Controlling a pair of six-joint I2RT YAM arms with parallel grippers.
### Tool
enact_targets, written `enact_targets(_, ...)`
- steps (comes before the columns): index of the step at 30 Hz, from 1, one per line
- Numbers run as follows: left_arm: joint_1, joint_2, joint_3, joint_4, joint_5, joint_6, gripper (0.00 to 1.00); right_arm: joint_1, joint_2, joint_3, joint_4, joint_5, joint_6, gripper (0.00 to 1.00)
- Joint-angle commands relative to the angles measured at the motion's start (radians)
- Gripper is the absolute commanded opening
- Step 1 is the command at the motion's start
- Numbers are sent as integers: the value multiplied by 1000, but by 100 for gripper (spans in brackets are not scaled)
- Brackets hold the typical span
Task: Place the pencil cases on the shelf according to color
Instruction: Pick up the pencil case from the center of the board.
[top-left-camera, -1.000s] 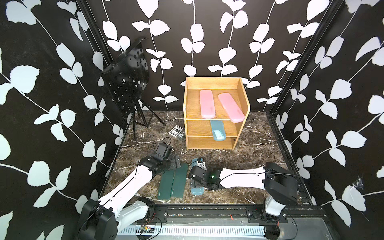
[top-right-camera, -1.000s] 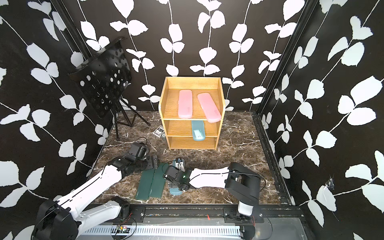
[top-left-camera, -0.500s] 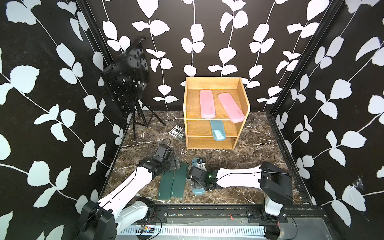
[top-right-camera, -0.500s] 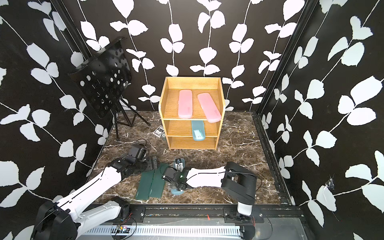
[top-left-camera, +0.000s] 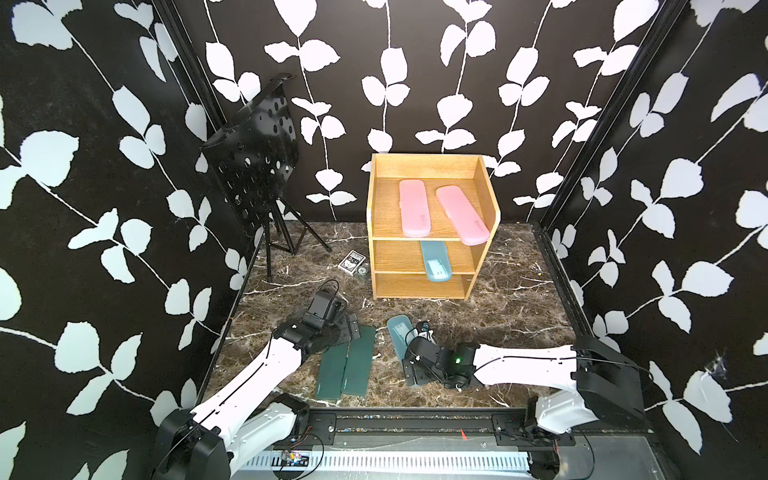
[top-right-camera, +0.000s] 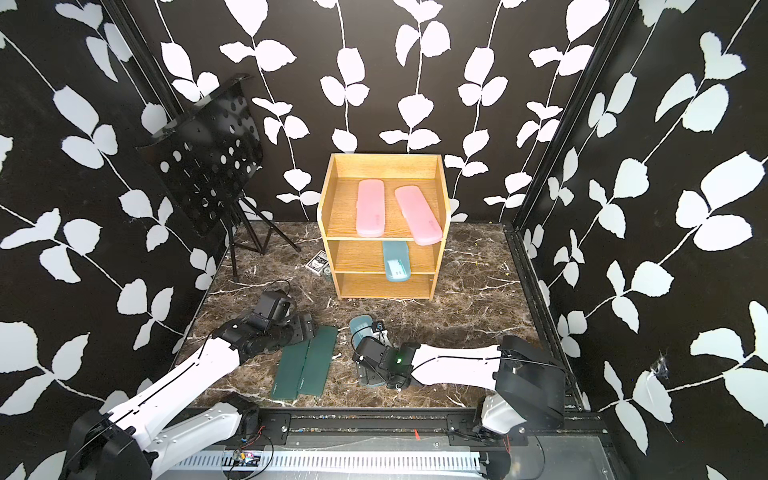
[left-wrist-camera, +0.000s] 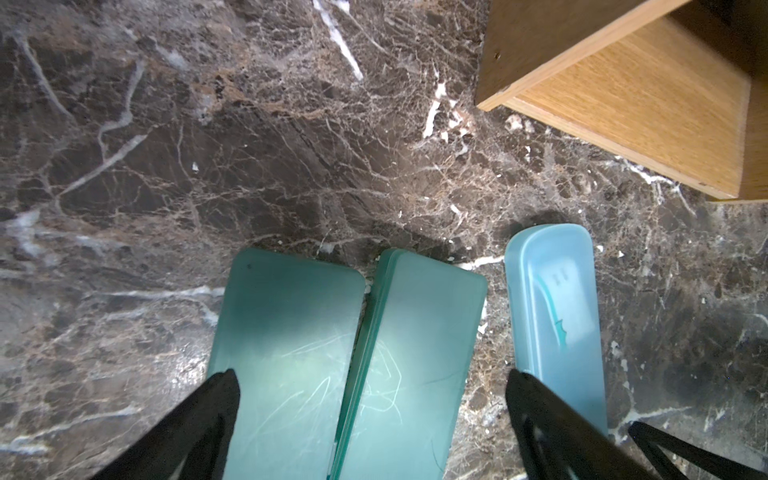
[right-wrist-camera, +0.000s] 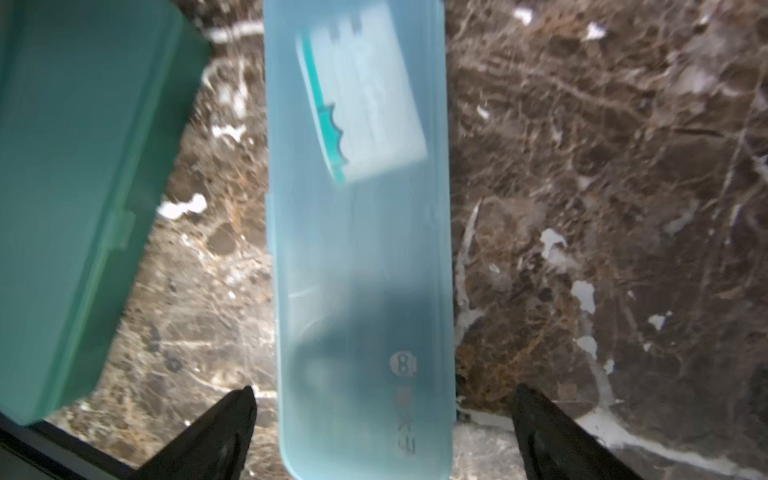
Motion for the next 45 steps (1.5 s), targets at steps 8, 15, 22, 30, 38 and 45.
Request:
enact_targets(8, 3, -56, -29, -40, -9, -11, 99, 59, 169, 72, -61, 29, -19, 99)
enact_targets(15, 1, -65, -29, -50, -15, -9, 99, 76, 184, 48, -55, 67, 33, 98)
enact_targets(22, 2, -60, -15, -48, -37, -16, 99, 116, 143, 17, -48, 134, 73, 81)
enact_targets(30, 2, -81, 4, -81, -50, -12, 99, 143, -31, 10, -75, 226, 48, 57)
enact_targets(38, 1, -81, 8, -80, -72, -4, 99, 150, -209, 26, -146, 288, 23, 54)
enact_targets(45, 1, -95, -4, -43, -84, -6, 99, 145, -233, 187, -262, 378, -45, 52)
